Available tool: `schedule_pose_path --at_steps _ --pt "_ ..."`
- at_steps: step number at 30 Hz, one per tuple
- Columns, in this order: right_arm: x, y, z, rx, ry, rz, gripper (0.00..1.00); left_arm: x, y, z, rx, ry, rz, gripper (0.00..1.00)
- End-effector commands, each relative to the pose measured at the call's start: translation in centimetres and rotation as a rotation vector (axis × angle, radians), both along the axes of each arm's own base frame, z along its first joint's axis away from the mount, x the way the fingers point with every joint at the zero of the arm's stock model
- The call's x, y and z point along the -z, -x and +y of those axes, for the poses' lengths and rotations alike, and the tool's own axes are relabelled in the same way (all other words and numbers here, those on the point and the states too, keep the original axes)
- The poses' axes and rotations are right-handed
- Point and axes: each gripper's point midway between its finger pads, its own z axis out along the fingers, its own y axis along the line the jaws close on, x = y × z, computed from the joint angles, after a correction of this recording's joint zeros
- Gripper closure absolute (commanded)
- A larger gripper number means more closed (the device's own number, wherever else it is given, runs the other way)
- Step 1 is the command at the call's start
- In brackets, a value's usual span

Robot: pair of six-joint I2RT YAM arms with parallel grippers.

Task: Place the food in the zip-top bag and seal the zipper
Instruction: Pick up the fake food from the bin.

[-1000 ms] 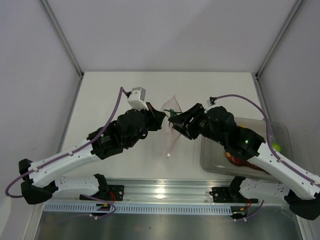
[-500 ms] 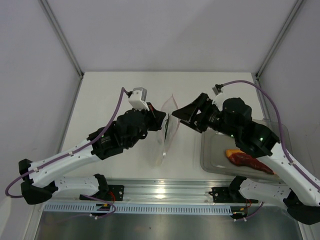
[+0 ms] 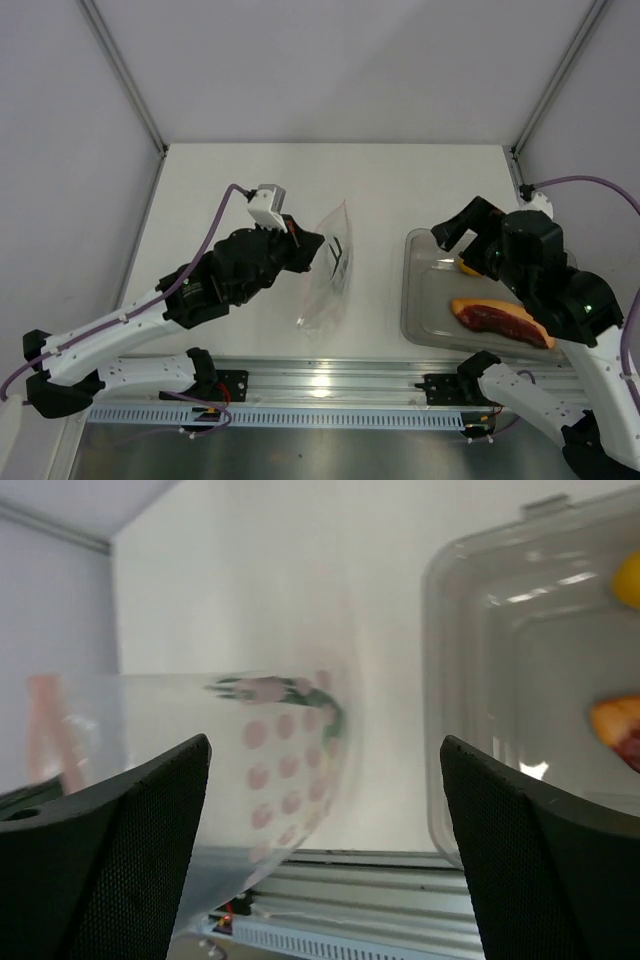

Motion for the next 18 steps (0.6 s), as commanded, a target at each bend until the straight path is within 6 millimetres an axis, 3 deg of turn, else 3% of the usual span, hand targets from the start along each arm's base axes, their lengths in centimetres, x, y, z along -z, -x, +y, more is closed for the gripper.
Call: schedule_pose_path --at_steps 1,9,10,13,14,15,16,18 --pt "5.7 -0.3 -3.2 0.11 0.191 0.177 0.01 -0.7 1.0 0.0 0.057 0.007 -0.026 0.99" --pt "12.6 -0.1 -7.2 0.38 0.069 0.374 0.01 -0.5 1.7 0.1 0.094 0.006 -0.021 0.99" --pt "13.1 -0.3 -8.4 0.438 0.038 0.387 0.01 -0.6 1.8 0.2 0.096 0.008 -0.022 1.0" --pt "16.4 0.4 -8.7 0.435 -0.055 0.504 0.01 -0.7 2.0 0.3 0.101 0.021 -0.025 1.0" --pt "17.4 0.6 -10.1 0.492 -0.095 0.537 0.01 -0.6 2.0 0.3 0.104 0.023 -0.023 0.99" --pt "18.3 0.8 -9.5 0.465 -0.166 0.58 0.01 -0.5 2.1 0.3 0.107 0.026 -0.021 1.0" --pt "20.0 1.6 -9.9 0.504 -0.169 0.652 0.01 -0.7 2.3 0.3 0.113 0.039 -0.024 0.99" --pt "21.4 1.8 -10.7 0.556 -0.171 0.724 0.0 -0.4 2.5 0.1 0.126 0.043 -0.018 0.99"
